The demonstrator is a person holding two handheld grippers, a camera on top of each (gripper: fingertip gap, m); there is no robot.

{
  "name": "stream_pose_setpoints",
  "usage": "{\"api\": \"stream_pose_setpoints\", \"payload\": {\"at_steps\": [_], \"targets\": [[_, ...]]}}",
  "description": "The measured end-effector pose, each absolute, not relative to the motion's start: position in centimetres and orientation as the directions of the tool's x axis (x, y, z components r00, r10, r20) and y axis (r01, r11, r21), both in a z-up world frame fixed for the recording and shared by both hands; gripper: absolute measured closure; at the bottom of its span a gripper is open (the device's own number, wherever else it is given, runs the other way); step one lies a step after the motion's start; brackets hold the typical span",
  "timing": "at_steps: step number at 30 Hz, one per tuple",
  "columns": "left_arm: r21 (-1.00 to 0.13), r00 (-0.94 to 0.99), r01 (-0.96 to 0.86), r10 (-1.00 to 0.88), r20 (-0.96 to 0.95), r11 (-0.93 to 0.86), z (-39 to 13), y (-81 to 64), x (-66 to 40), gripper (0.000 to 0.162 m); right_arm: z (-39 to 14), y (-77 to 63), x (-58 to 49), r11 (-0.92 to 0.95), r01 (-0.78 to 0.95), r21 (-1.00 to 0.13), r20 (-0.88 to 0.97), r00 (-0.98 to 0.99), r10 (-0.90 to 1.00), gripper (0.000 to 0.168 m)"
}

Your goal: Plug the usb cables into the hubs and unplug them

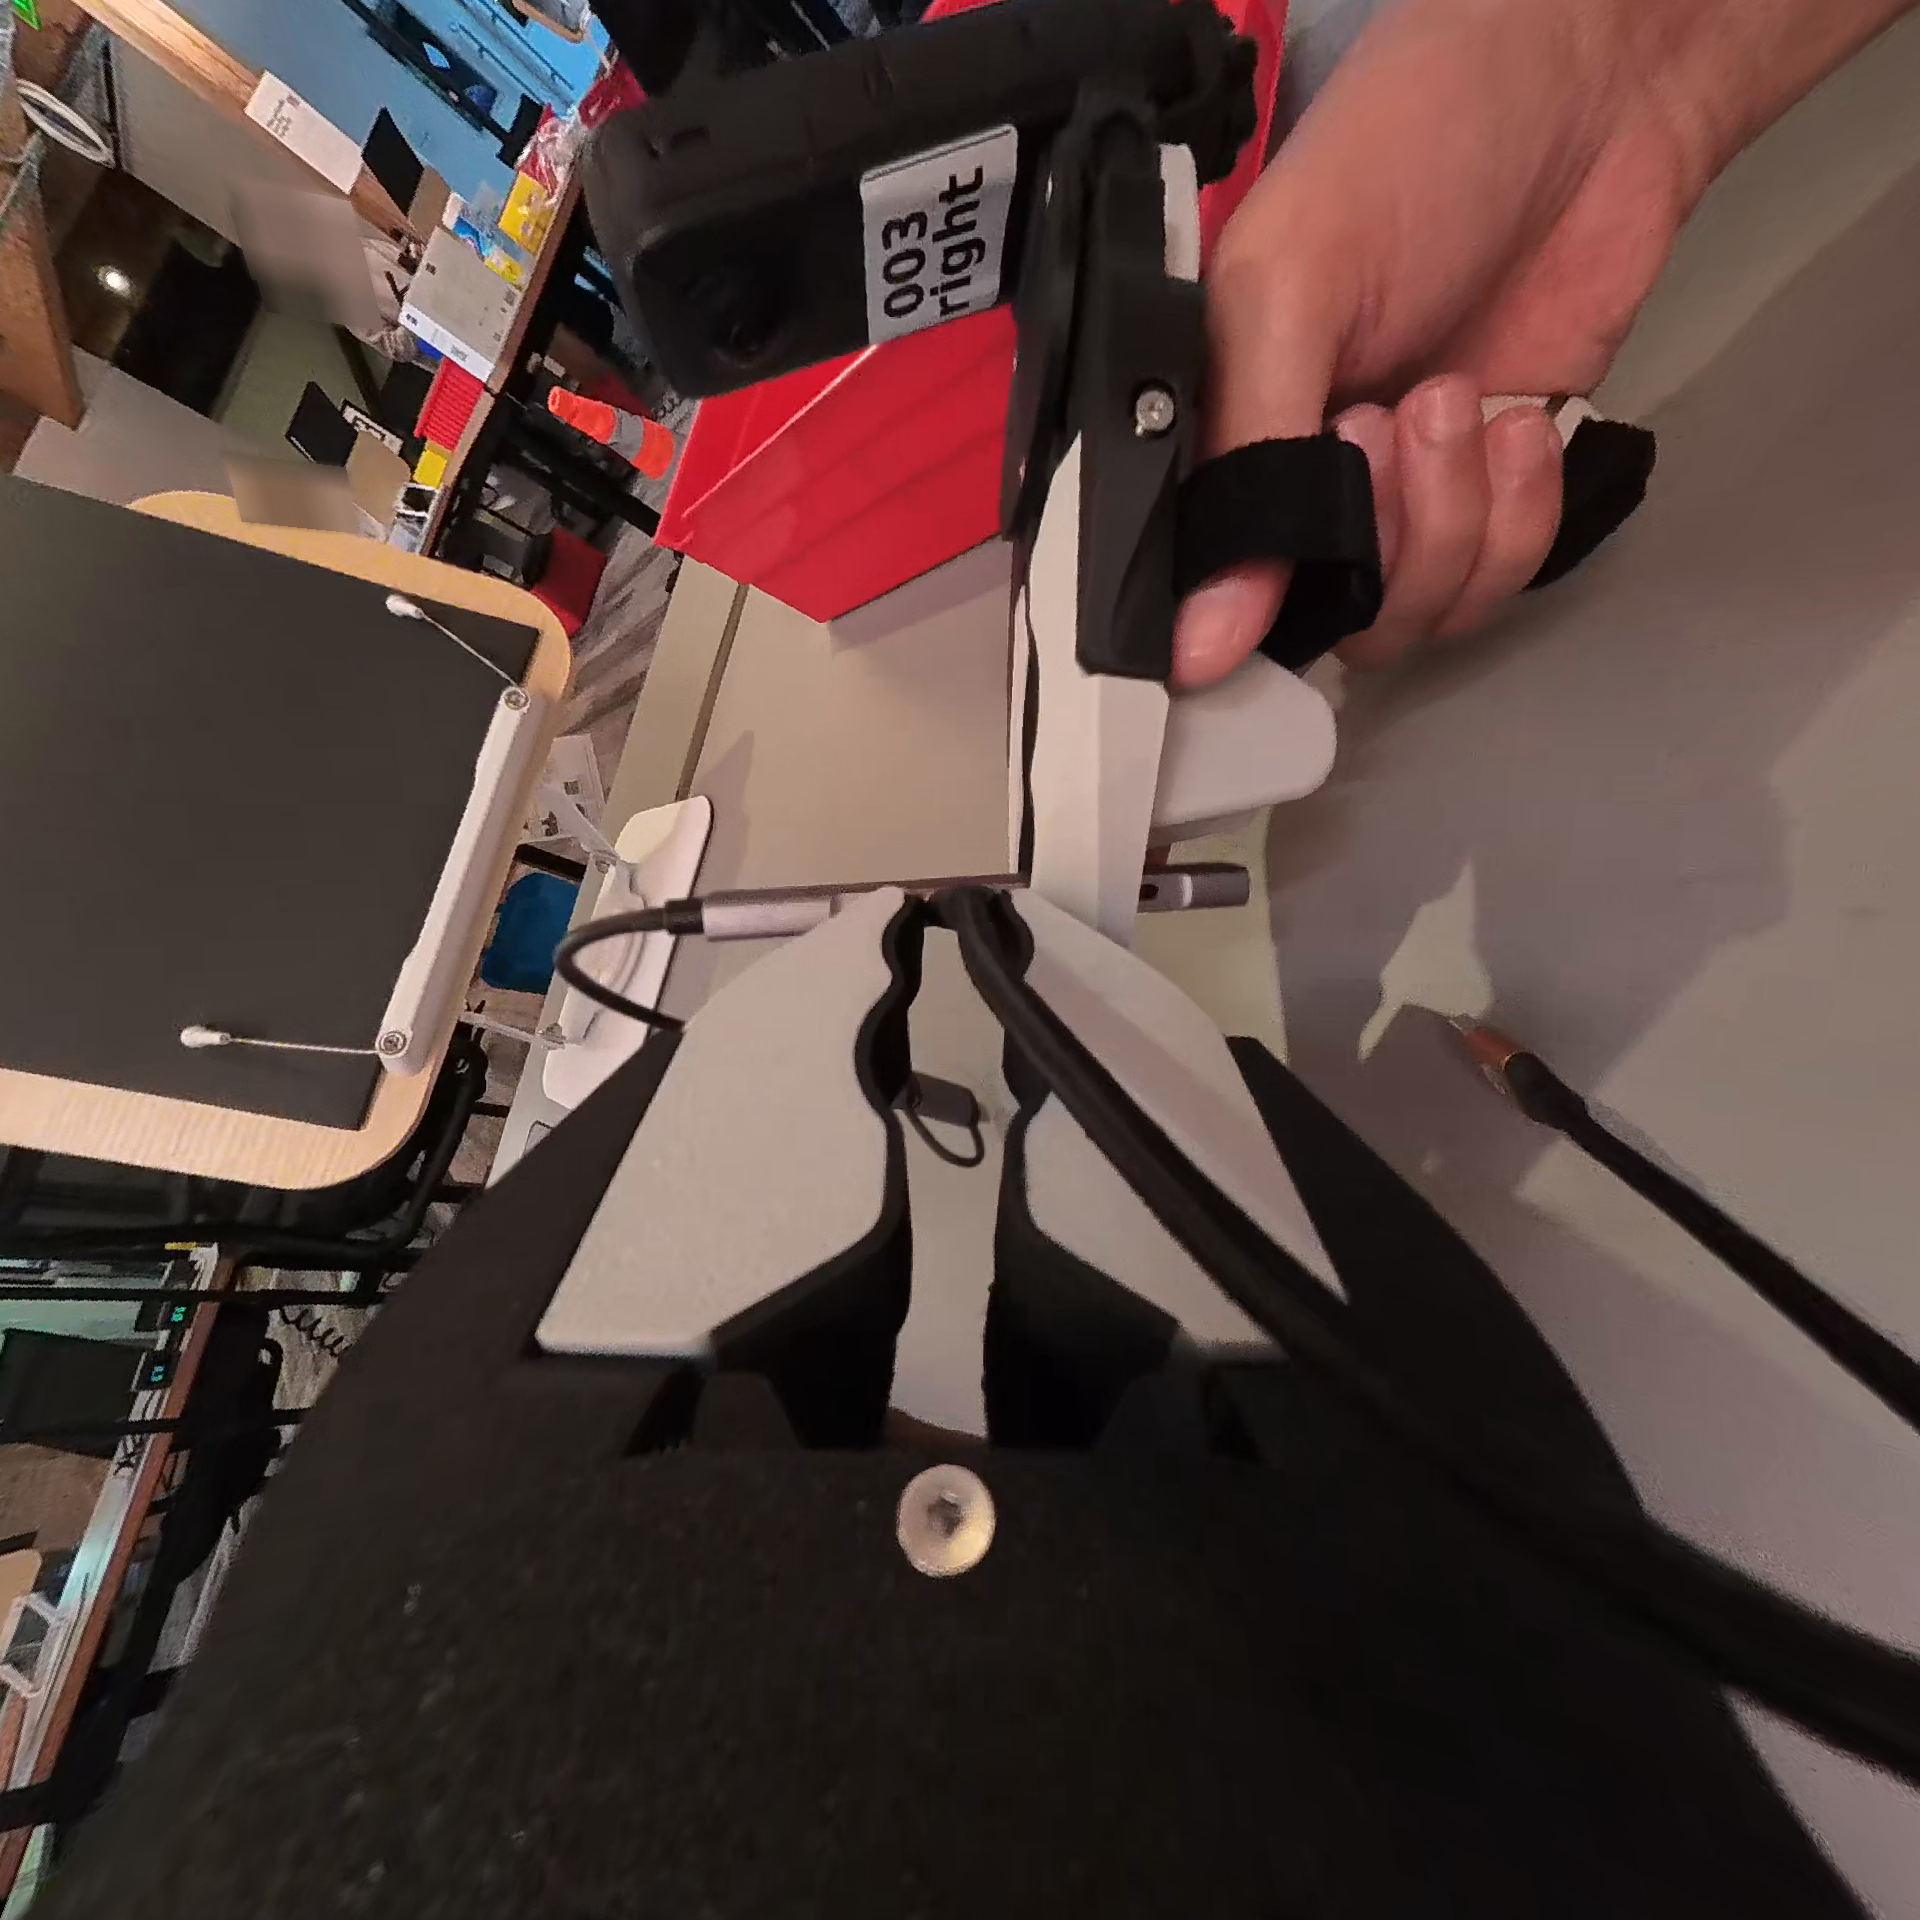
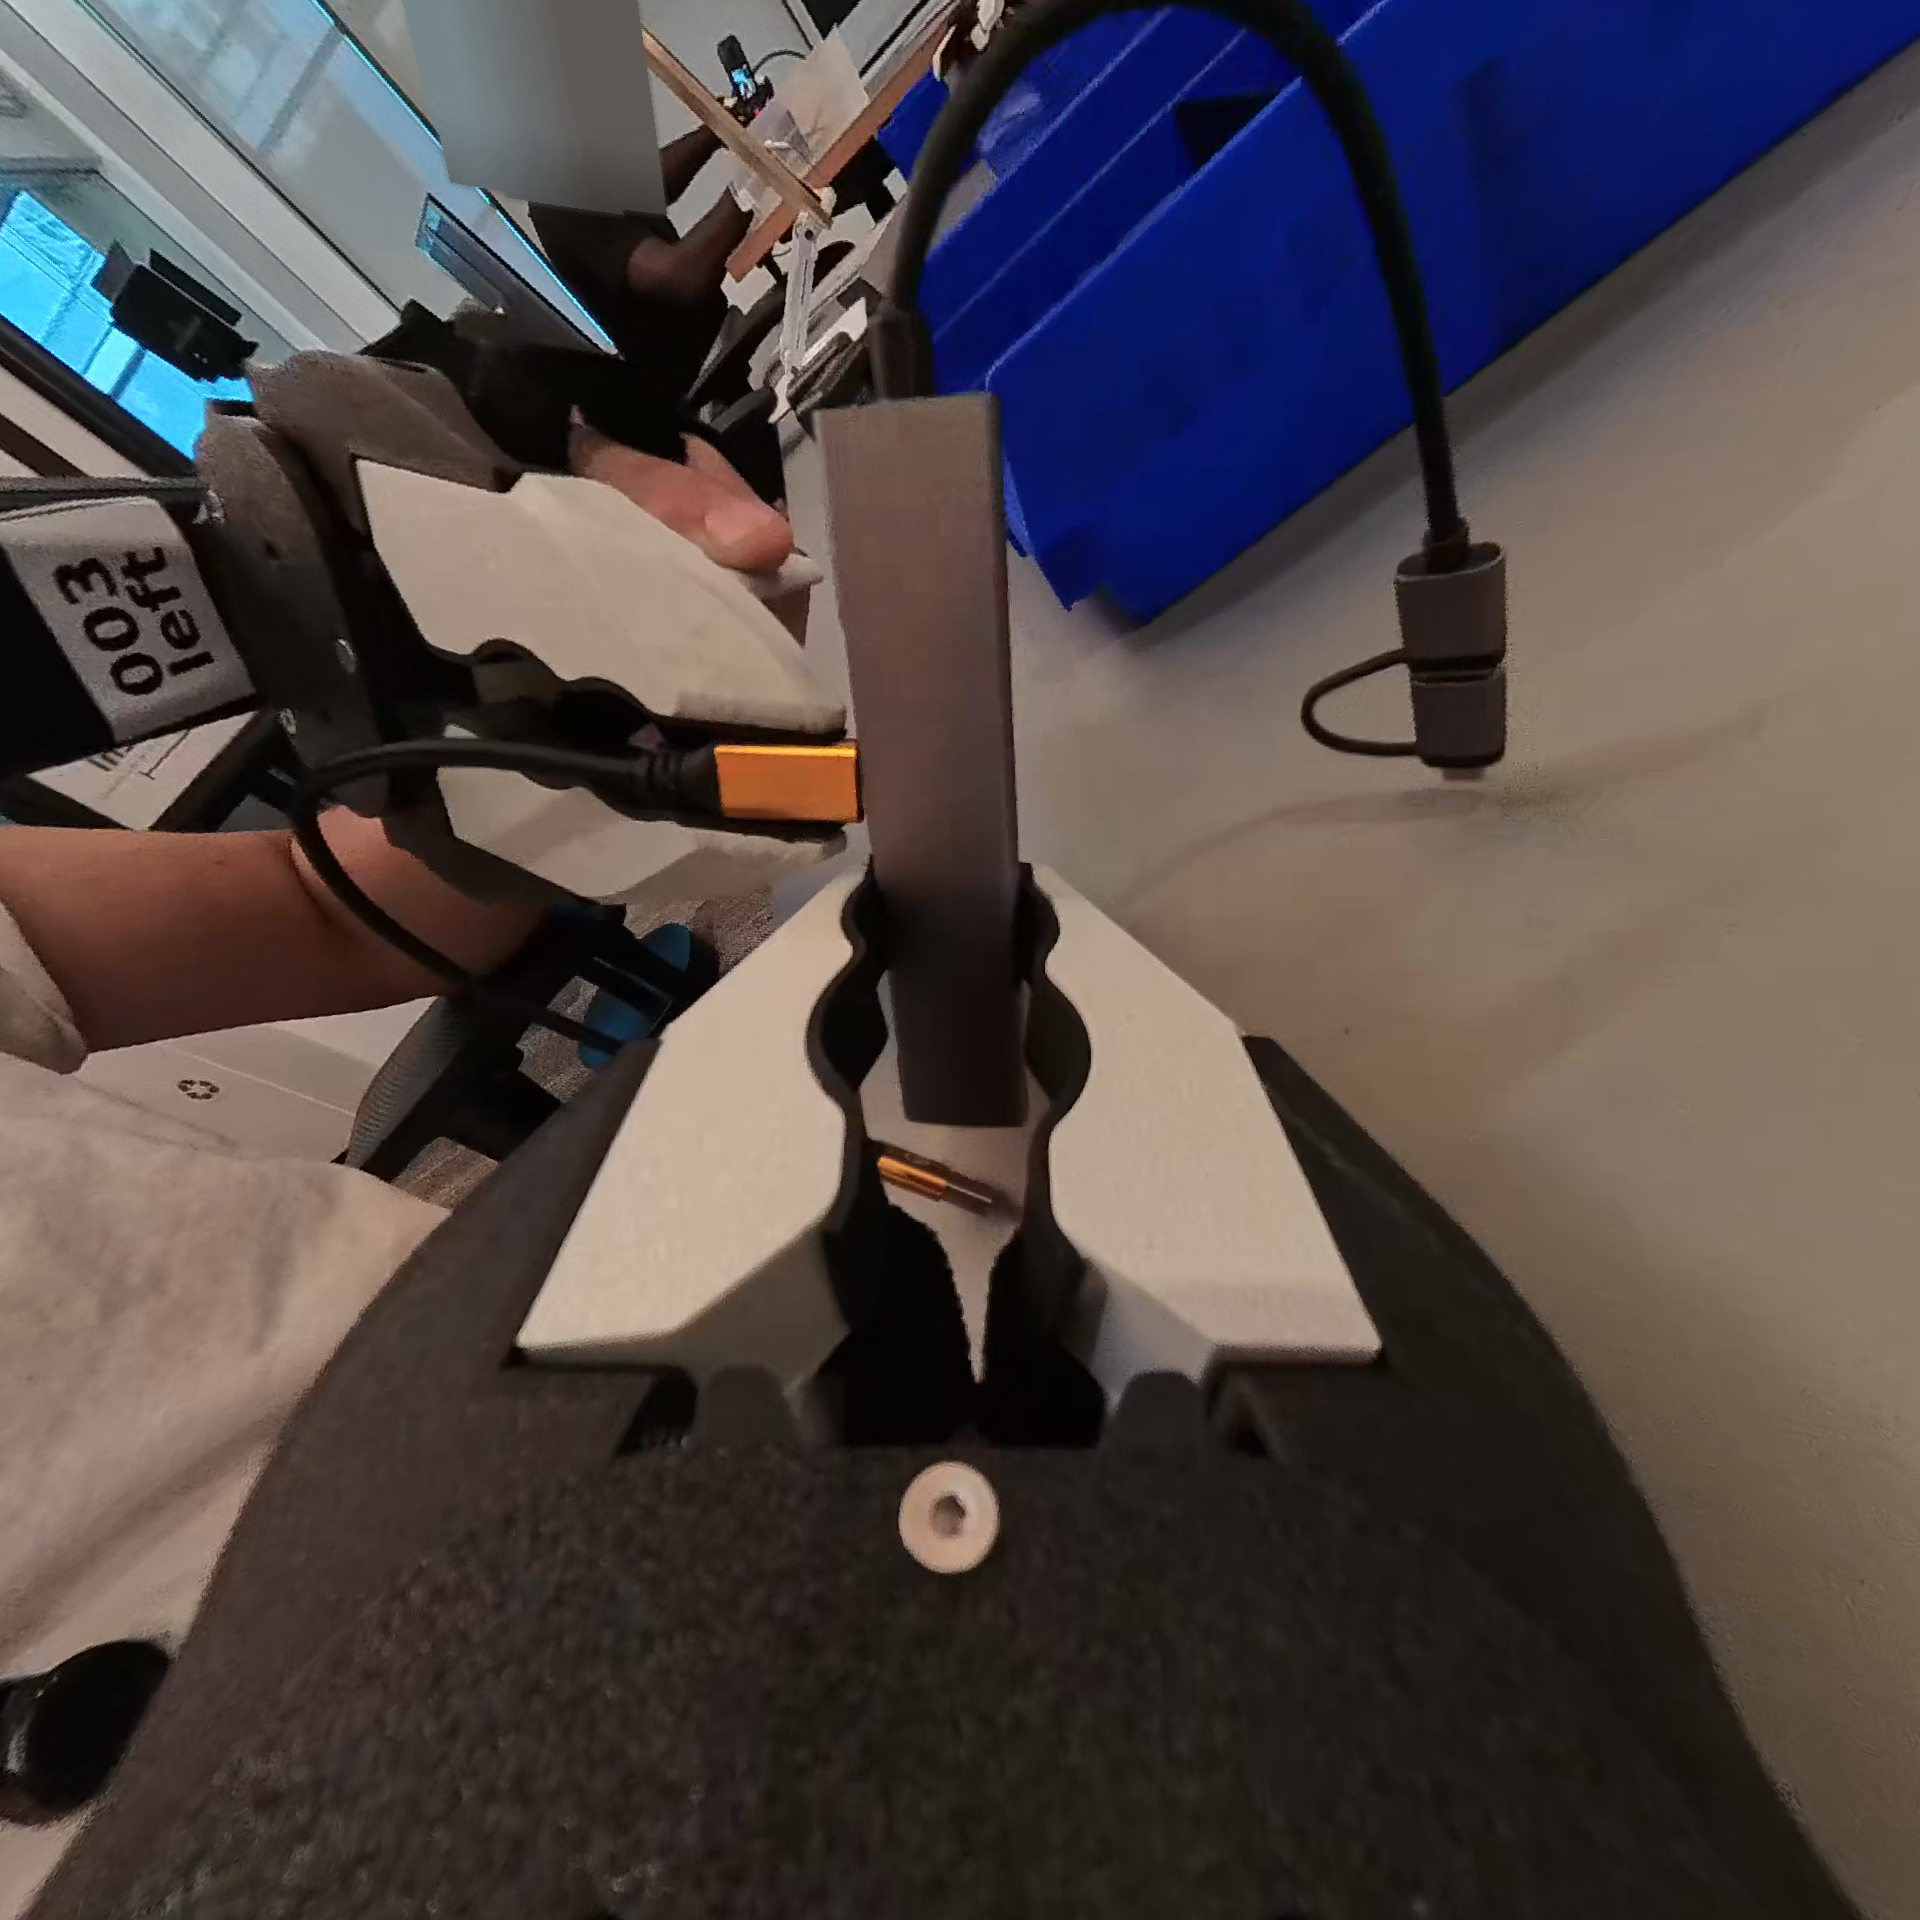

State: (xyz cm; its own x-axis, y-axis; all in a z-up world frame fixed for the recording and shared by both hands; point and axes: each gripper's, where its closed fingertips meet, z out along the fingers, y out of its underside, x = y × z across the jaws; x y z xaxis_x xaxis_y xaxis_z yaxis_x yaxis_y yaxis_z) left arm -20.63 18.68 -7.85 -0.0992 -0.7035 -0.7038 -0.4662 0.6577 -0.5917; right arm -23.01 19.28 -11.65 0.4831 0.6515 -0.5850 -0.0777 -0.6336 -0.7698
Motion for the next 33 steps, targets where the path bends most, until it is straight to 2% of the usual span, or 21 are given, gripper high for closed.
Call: {"api": "stream_pose_setpoints", "payload": {"at_steps": [12,20,25,33], "targets": [[-0.487,-0.083,-0.519,-0.609,-0.789,0.702,-8.2,19.4,-20.6,0.150,-12.0,20.4,-22.5,-0.615,-0.102,-0.782,-0.555,0.561,0.614,0.147],[-0.475,-0.066,-0.529,-0.592,-0.803,0.703,-7.9,19.5,-20.6,0.150,-12.0,20.7,-22.2,-0.602,-0.099,-0.793,-0.532,0.596,0.602,0.147],[-0.426,-0.085,-0.544,-0.553,-0.829,0.723,-8.0,19.4,-20.6,0.151,-12.2,20.7,-22.1,-0.598,-0.087,-0.797,-0.517,0.608,0.602,0.147],[-0.482,-0.062,-0.530,-0.599,-0.798,0.697,-7.8,19.3,-20.6,0.151,-12.1,20.7,-22.1,-0.605,-0.102,-0.790,-0.535,0.598,0.597,0.147]]}}
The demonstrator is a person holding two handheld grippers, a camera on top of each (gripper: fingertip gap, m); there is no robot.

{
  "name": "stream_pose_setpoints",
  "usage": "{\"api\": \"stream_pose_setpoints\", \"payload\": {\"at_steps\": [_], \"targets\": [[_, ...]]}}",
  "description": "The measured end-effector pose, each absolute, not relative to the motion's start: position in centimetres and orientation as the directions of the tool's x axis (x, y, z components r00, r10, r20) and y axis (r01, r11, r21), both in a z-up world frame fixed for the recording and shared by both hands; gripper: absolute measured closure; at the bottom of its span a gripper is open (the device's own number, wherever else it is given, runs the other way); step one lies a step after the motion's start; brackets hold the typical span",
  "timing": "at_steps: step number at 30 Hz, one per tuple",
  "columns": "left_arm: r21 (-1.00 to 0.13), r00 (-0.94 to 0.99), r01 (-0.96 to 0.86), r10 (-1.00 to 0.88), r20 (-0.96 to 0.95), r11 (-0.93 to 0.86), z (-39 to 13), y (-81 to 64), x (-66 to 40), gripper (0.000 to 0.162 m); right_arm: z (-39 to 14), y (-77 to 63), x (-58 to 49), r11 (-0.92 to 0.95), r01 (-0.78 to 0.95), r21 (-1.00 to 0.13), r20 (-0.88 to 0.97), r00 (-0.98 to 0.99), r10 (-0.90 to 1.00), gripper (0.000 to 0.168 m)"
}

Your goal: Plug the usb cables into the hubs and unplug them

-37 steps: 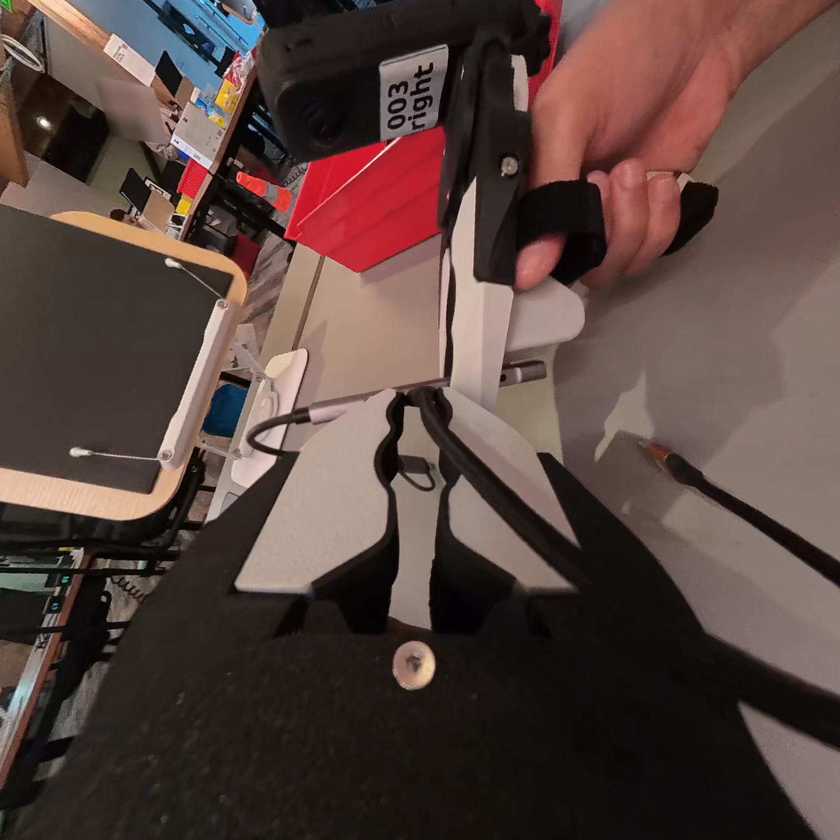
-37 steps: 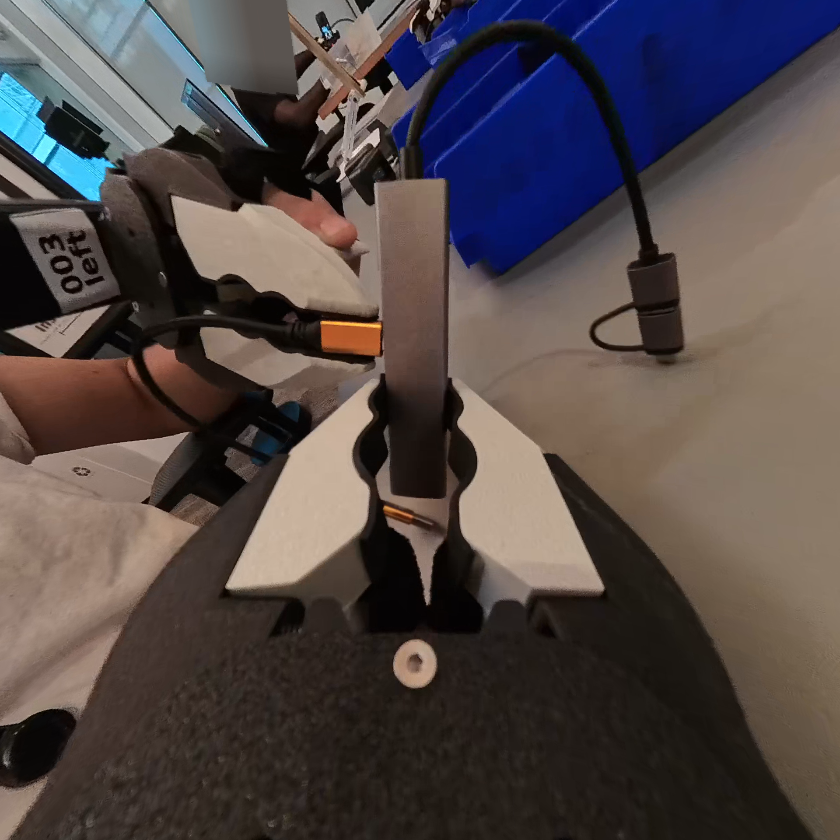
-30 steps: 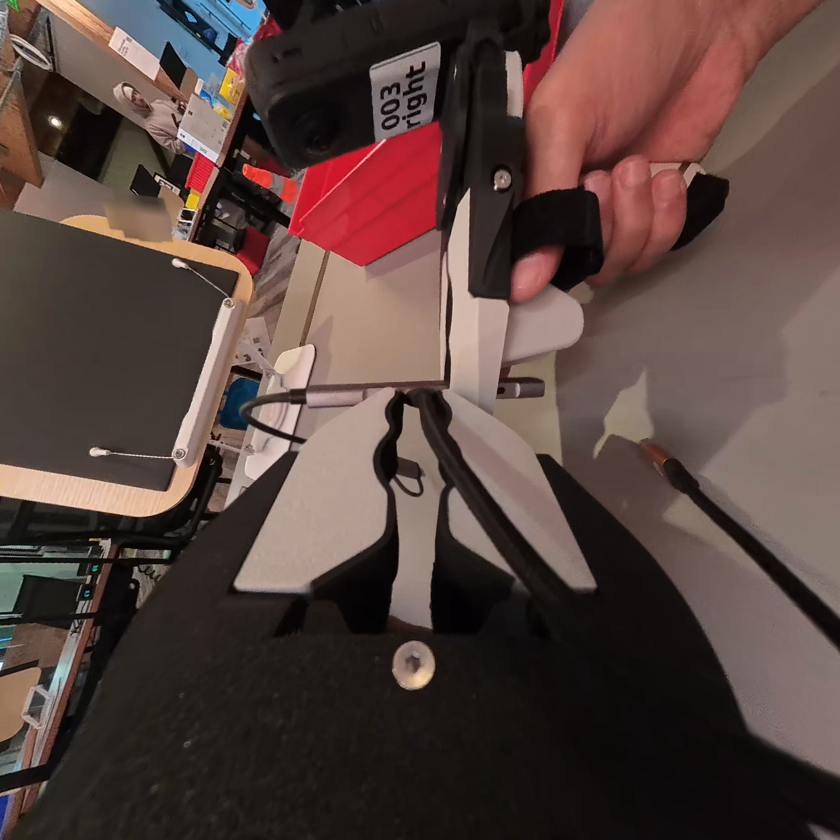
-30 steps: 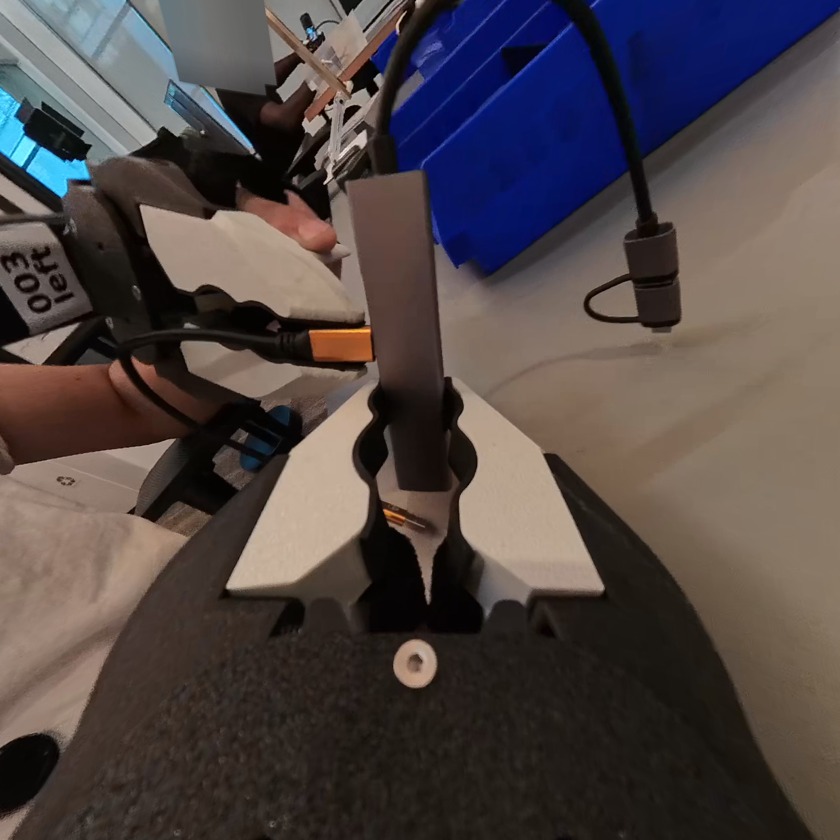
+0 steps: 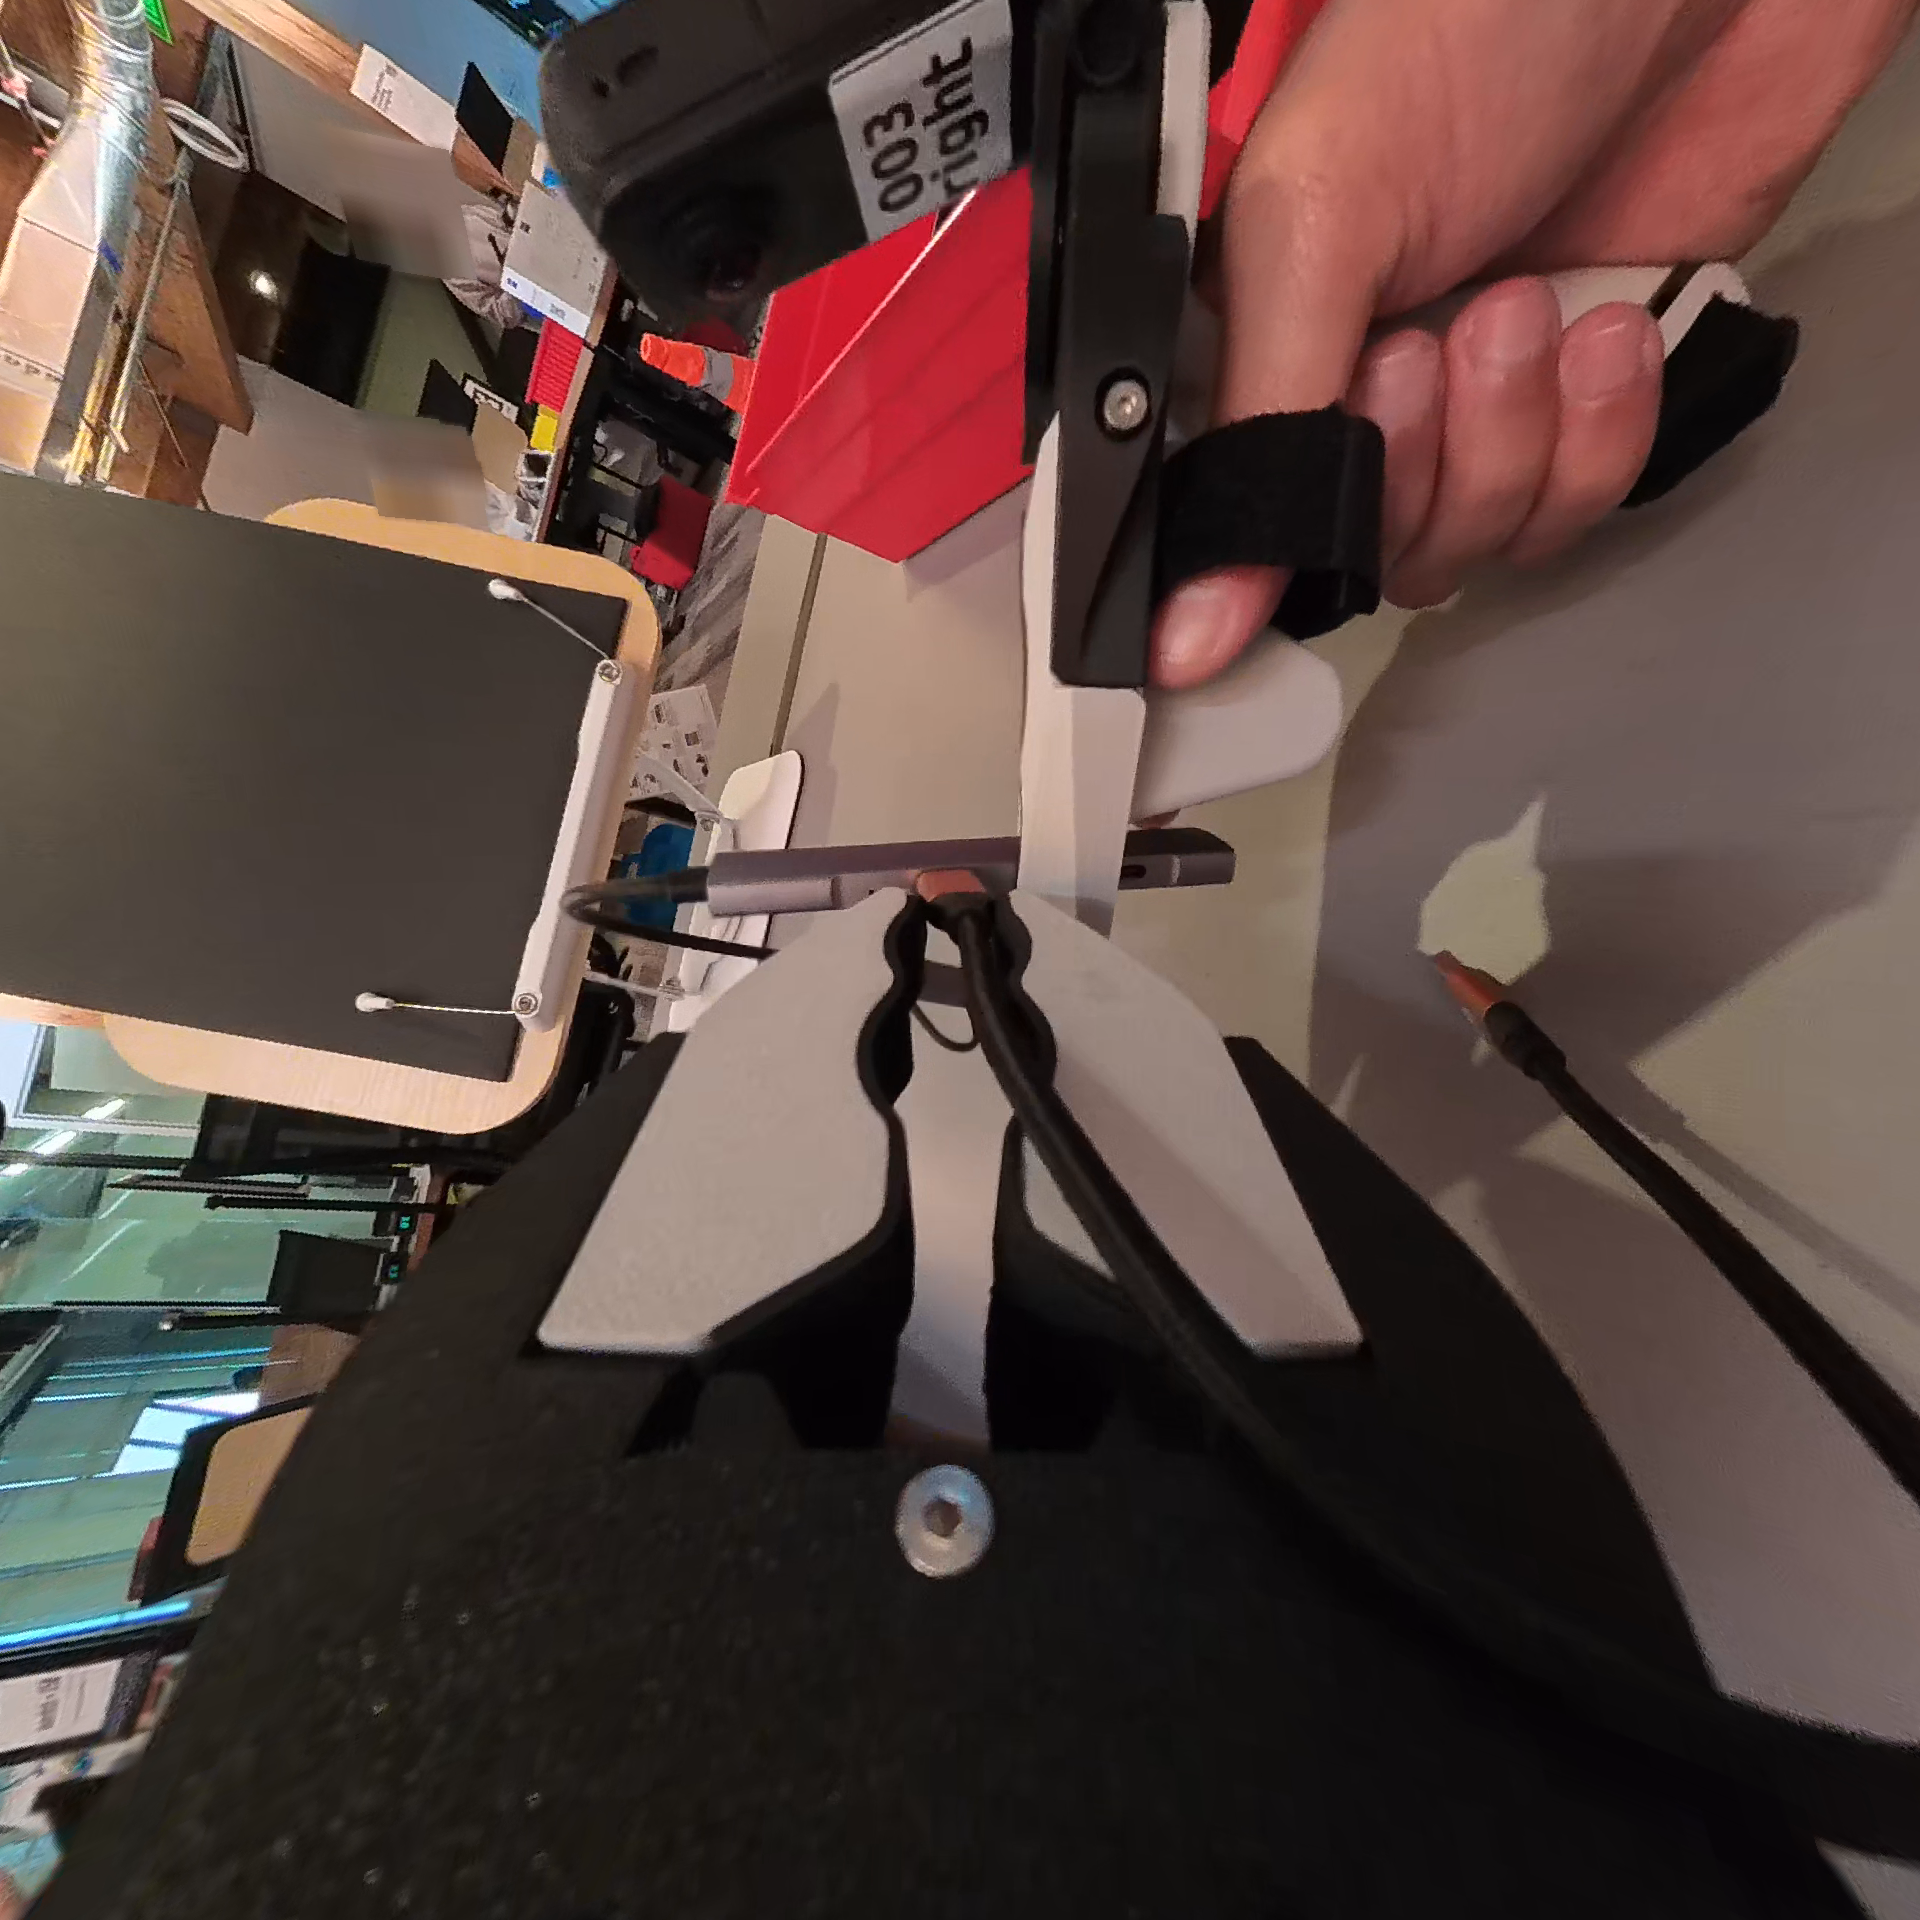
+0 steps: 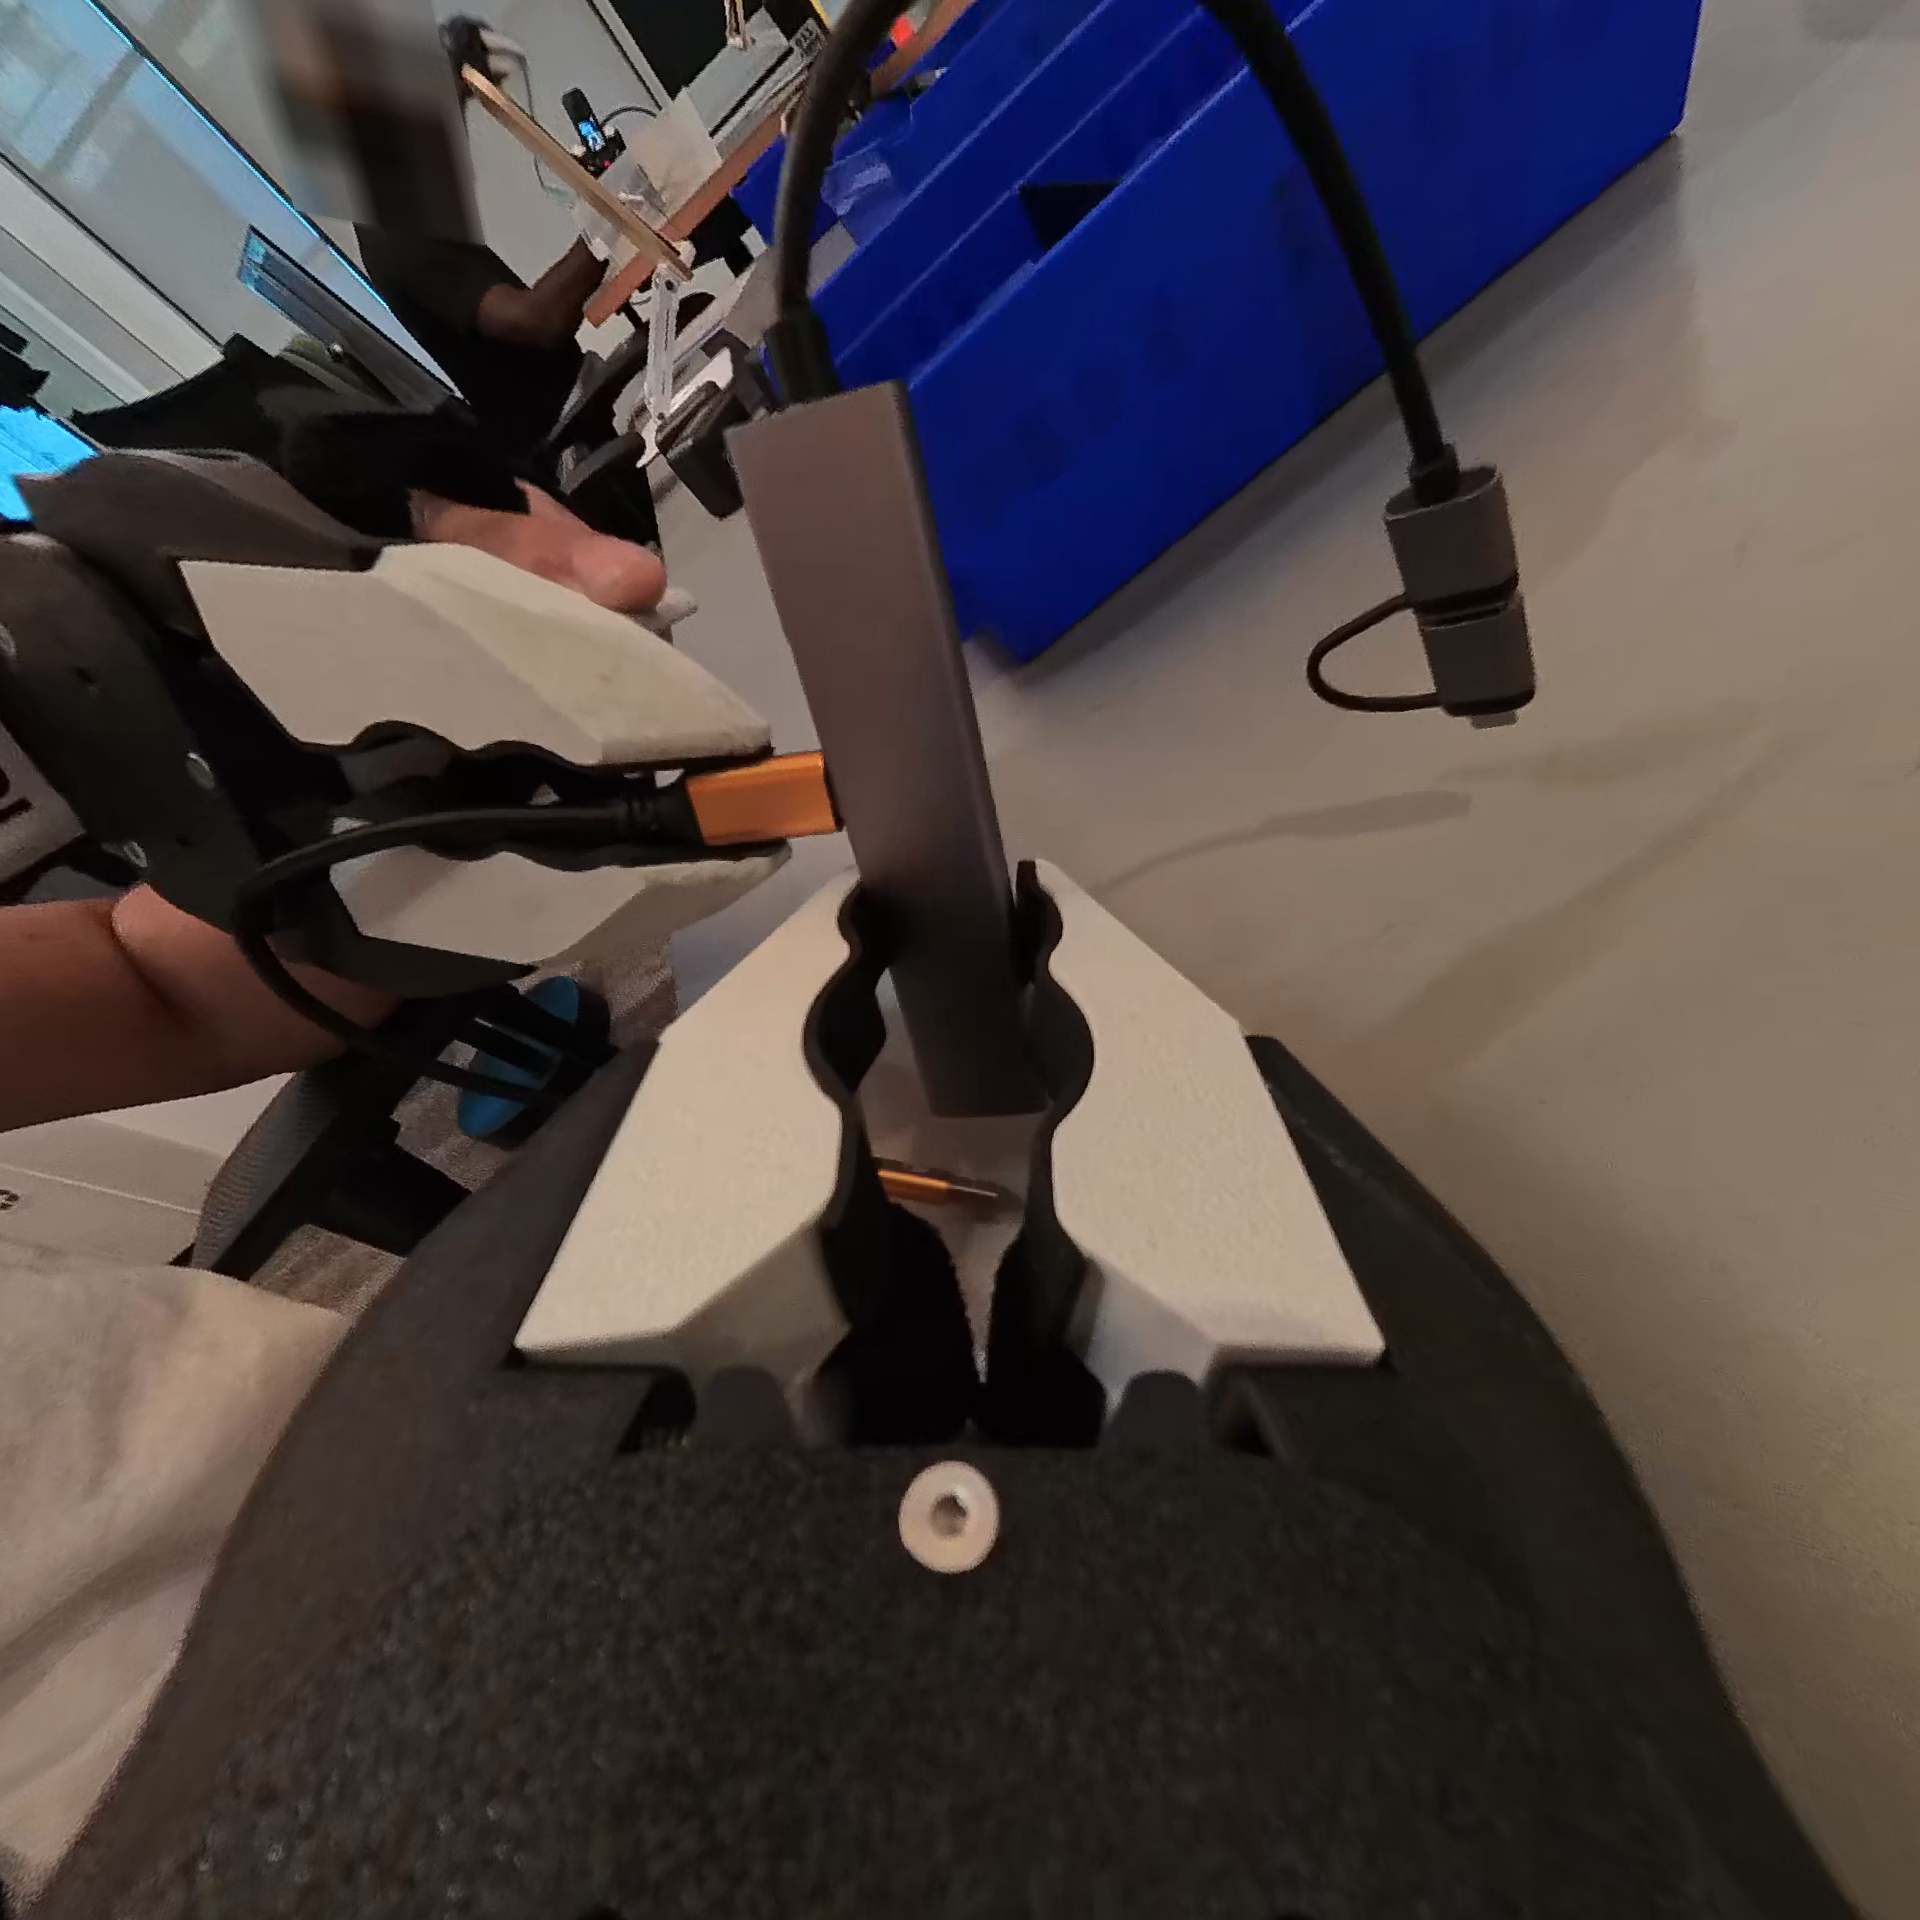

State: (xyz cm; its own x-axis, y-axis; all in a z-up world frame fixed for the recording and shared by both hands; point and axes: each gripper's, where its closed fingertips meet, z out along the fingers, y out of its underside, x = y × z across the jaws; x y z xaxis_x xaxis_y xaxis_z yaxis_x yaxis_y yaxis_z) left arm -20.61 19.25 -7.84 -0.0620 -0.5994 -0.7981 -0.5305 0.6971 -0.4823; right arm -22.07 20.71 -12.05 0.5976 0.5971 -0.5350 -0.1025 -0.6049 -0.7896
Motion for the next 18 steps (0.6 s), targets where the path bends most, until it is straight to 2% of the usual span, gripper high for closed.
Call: {"api": "stream_pose_setpoints", "payload": {"at_steps": [6,9,14,18], "targets": [[-0.616,-0.001,-0.496,-0.709,-0.705,0.612,-7.3,19.7,-20.4,0.150,-10.8,20.1,-21.8,-0.560,-0.081,-0.824,-0.506,0.550,0.665,0.147],[-0.696,-0.005,-0.452,-0.781,-0.624,0.558,-7.0,19.7,-20.6,0.150,-10.0,19.1,-21.6,-0.523,-0.060,-0.850,-0.484,0.479,0.732,0.139],[-0.707,-0.074,-0.398,-0.789,-0.610,0.584,-7.4,18.6,-20.7,0.150,-9.0,18.2,-21.4,-0.597,-0.157,-0.787,-0.612,0.323,0.722,0.135],[-0.746,-0.118,-0.279,-0.793,-0.598,0.604,-6.1,16.7,-20.6,0.150,-6.2,16.5,-21.5,-0.718,-0.251,-0.649,-0.743,0.010,0.669,0.134]]}}
